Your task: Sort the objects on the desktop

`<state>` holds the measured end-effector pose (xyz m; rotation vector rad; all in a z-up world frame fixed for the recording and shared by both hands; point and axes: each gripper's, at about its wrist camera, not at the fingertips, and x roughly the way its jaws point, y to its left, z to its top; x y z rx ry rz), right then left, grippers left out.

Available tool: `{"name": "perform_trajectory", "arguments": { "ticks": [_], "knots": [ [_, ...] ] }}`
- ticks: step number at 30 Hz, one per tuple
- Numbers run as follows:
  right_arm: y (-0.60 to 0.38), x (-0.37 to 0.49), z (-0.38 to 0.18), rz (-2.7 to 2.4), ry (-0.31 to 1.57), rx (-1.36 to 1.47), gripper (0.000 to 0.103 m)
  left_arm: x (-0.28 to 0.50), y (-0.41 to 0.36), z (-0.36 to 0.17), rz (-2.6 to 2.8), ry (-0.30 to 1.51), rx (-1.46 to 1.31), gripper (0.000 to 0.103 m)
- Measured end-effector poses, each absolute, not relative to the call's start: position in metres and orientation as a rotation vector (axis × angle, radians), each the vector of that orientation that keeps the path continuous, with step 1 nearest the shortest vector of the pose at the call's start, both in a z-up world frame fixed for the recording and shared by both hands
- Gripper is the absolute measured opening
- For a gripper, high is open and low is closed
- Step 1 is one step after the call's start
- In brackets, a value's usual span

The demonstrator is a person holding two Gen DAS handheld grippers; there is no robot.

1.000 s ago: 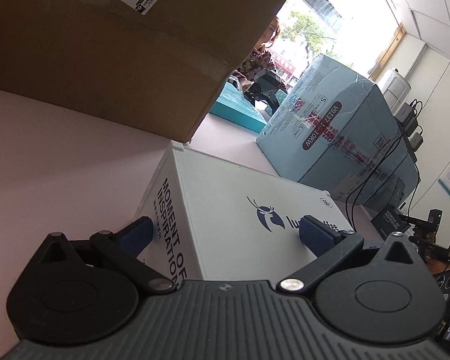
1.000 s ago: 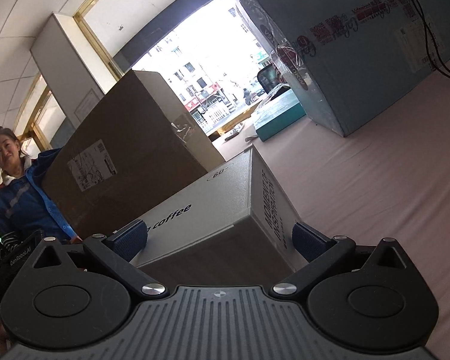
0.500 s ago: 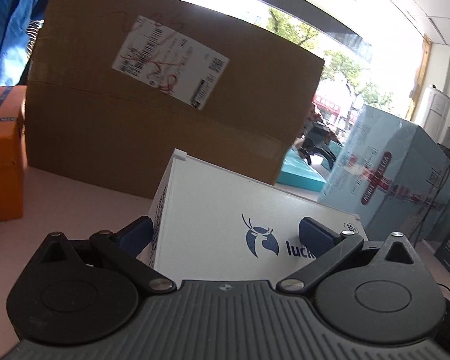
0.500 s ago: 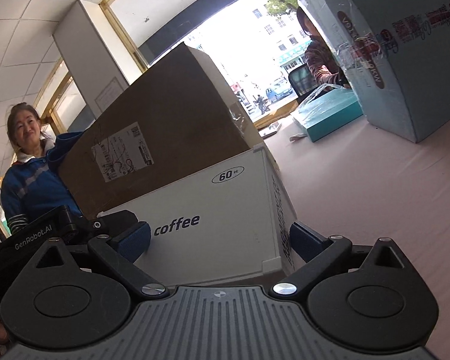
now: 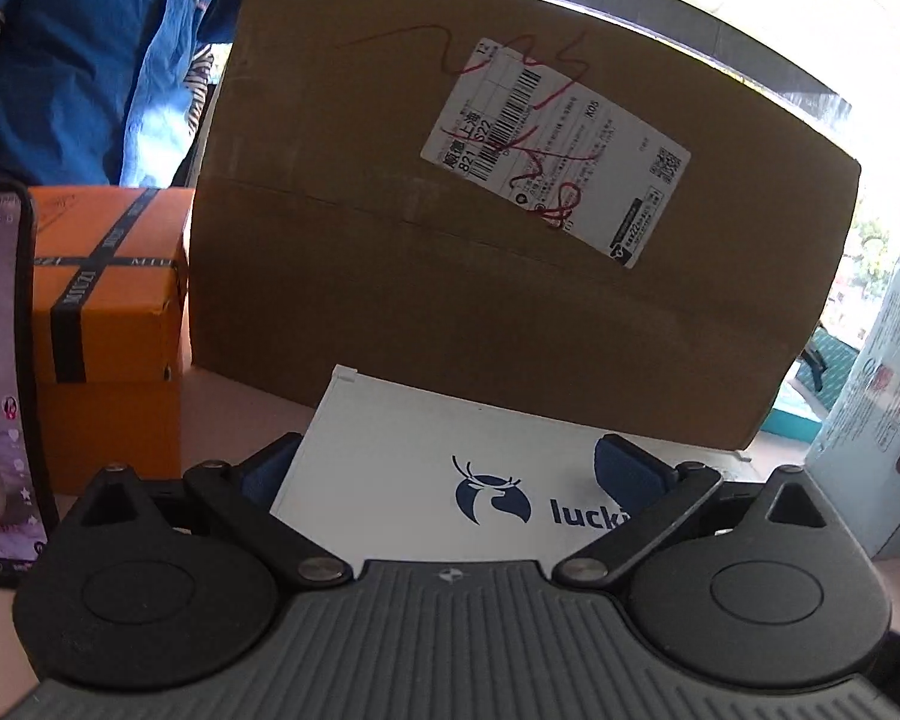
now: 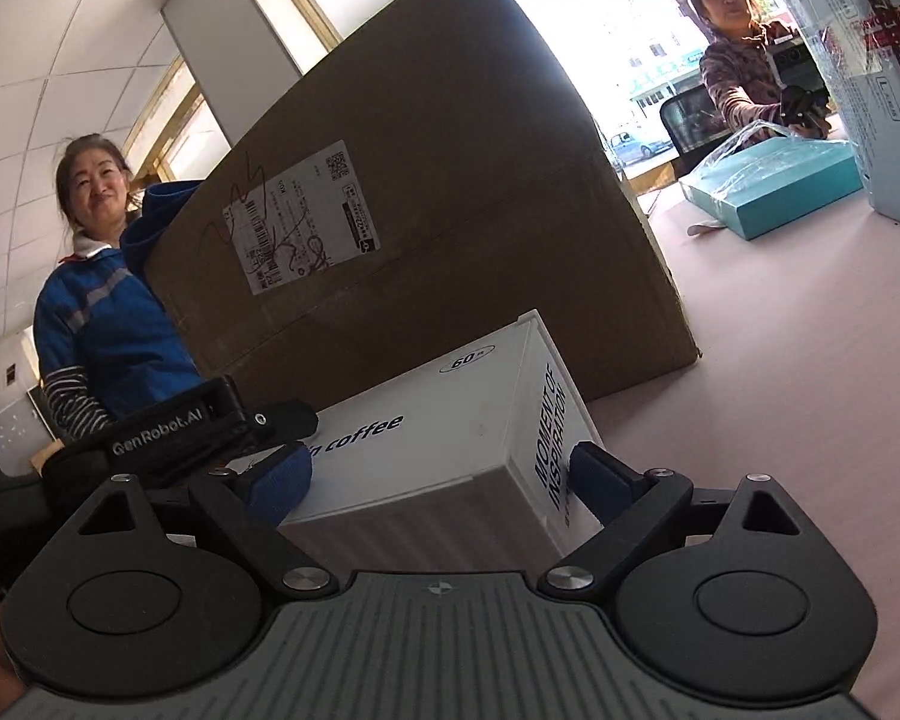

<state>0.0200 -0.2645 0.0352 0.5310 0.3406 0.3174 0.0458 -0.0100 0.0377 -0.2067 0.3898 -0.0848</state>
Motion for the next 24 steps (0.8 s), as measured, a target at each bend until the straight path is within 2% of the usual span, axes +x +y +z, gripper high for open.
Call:
{"name": "perform_trajectory", "arguments": {
  "ticks": [6,12,18,24],
  "knots": [
    [-0.258,0.003,0.044,0.307,0.262,0.426,0.097,0.045,-0.013,0.036,-0.075,0.352,-0.187,0.103],
    [-0.284,-0.036,0.08,0.156,0.14,0.318,0.103,0.013,-0.038,0.078,-0.013,0.249,-0.07,0.103],
    [-0.36,-0.08,0.095,-0.017,0.054,0.308,0.103,-0.026,-0.108,0.105,-0.181,0.244,-0.035,0.103],
    [-0.448,-0.104,0.086,-0.281,0.081,0.345,0.103,-0.037,-0.208,0.081,-0.373,0.306,0.006,0.103]
  ]
}}
